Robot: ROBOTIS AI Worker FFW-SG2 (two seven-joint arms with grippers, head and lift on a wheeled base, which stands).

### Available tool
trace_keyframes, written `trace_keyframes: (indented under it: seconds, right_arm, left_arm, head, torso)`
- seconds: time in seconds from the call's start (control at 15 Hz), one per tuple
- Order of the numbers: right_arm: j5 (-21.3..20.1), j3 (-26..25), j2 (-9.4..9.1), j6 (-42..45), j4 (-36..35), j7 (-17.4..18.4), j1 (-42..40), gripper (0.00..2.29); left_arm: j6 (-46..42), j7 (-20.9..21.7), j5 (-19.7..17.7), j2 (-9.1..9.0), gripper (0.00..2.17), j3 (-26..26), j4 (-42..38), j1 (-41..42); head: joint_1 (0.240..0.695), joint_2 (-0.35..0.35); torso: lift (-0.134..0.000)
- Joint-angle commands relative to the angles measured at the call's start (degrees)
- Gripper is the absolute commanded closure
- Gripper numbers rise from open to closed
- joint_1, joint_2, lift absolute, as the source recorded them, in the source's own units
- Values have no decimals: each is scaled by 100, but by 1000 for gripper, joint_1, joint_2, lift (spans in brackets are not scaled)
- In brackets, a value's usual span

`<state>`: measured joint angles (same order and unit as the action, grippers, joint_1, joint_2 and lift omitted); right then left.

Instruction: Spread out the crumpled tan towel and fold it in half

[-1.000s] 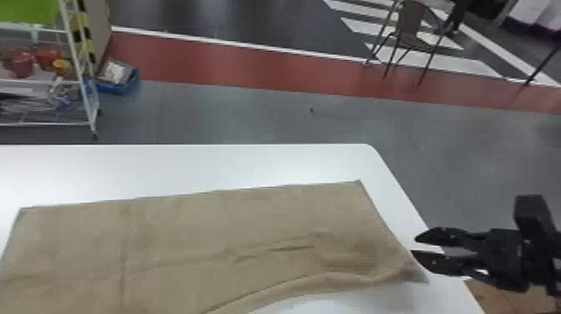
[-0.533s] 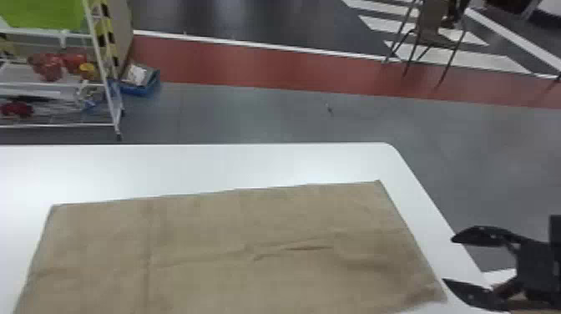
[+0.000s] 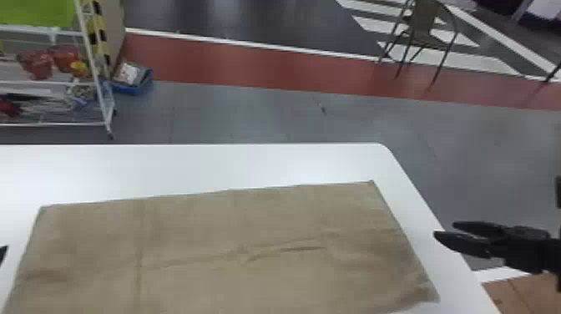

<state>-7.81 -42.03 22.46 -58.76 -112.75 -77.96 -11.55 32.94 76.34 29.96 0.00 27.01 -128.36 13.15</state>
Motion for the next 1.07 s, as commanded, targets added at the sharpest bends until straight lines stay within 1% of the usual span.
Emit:
trace_keyframes:
  seconds: [0.0,0.07,0.13,0.2,0.27,0.4,0.47,0.53,0.6,0.67,0.73,1.0]
  right_arm:
    - [368,-42,-119,-659,227,-36,285,76]
    - [394,-60,-172,-817,377,-36,469,76]
    - [403,-69,-189,-817,588,149,654,76]
    - [552,-95,-189,-958,825,571,865,80]
    - [658,-139,-189,-976,1027,817,1032,83]
    - [860,-201,-207,-1046,1203,1424,1234,83]
    - [983,-236,-207,-1099,1291,1652,1348,83]
    - [1000,-245,-207,-1222,1335,1811,1471,83]
    - [1000,-236,-207,-1309,1379,1898,1603,90]
    - [1000,-245,-207,-1520,1379,1977,1744,90]
    - [1000,-218,-198,-1591,1379,1977,1840,90]
    - [1000,-139,-189,-1890,1387,2048,2192,90]
  left_arm:
    - [166,-278,116,-15,130,-310,619,-577]
    - [218,-410,124,-15,130,-433,874,-788]
    - [289,-462,230,-15,130,-548,1138,-990]
    - [341,-585,353,-15,124,-662,1454,-1219]
    - [535,-717,415,-15,124,-759,1753,-1421]
    - [587,-726,529,-15,124,-820,2280,-1720]
    - [587,-744,564,-15,137,-820,2491,-1808]
    - [587,-814,573,-15,147,-820,2641,-1887]
    - [587,-884,599,-15,154,-811,2825,-1983]
    - [587,-884,669,-15,208,-811,2966,-2045]
    - [587,-911,713,-15,272,-767,3062,-2071]
    - [587,-928,757,-15,272,-741,3379,-2142]
  head:
    - [695,-244]
    - [695,-234]
    - [695,-227]
    - [695,-224]
    - [695,-227]
    - [695,-249]
    - [695,-256]
    - [695,-263]
    - [695,-270]
    - [695,-270]
    - [695,-267]
    - [695,-250]
  torso:
    - [-121]
    - [-121]
    - [-121]
    - [-121]
    - [-121]
    - [-121]
    - [-121]
    - [-121]
    - [-121]
    - [-121]
    - [-121]
    - [-121]
